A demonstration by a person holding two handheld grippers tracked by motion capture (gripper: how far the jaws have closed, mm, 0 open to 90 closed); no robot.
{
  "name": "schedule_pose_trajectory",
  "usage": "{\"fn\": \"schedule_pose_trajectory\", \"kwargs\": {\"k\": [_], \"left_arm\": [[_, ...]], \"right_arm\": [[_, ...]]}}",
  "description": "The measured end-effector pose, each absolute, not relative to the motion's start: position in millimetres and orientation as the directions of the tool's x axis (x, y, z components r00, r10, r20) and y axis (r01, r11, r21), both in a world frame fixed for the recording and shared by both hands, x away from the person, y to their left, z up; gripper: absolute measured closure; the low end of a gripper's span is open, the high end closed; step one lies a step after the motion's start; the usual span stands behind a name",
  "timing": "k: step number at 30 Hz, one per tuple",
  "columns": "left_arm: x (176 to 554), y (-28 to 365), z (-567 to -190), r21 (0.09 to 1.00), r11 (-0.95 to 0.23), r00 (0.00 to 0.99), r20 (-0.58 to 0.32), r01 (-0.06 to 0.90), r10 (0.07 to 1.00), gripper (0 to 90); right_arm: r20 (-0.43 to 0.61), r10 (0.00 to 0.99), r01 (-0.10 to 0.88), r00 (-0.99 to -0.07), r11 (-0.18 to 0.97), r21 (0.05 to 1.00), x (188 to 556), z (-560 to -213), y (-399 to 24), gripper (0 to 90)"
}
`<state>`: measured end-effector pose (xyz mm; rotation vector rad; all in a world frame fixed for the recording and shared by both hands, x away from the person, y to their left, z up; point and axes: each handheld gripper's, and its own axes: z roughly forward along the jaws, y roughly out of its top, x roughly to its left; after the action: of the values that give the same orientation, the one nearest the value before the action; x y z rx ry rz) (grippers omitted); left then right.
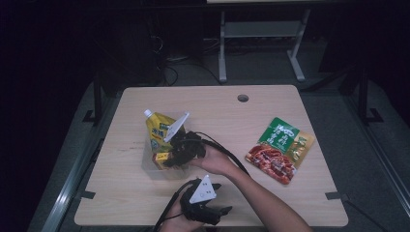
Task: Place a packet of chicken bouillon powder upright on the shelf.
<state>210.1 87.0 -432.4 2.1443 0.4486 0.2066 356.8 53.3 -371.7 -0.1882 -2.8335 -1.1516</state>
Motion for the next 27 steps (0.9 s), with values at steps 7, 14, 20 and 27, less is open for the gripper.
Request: {"fn": "schedule_pose_trajectory", "kwargs": {"k": [7,14,20,27], "left_arm": [[209.5,85.5,-433.3,0.815,-0.527,0.920,-0.022,0.243,0.391,26.9],[209.2,84.3,-433.6,0.815,-0.528,0.921,-0.018,0.239,0.389,27.2],[211.7,83.3,-433.7,0.807,-0.537,0.924,-0.028,0.247,0.382,30.1],[218.9,81.4,-428.2,0.814,-0.523,0.920,-0.037,0.254,0.390,34.0]], "right_arm": [[0.131,0.103,0.165,-0.986,0.688,0.707,355.0,-368.6,45.0,59.2],[0.134,0.125,0.183,-0.983,0.655,0.733,348.0,-360.1,26.8,53.0],[0.194,0.161,0.252,-0.968,0.598,0.761,341.7,-348.6,-4.9,46.5],[0.227,0.228,0.318,-0.947,0.552,0.771,340.3,-345.1,-51.1,41.7]]}}
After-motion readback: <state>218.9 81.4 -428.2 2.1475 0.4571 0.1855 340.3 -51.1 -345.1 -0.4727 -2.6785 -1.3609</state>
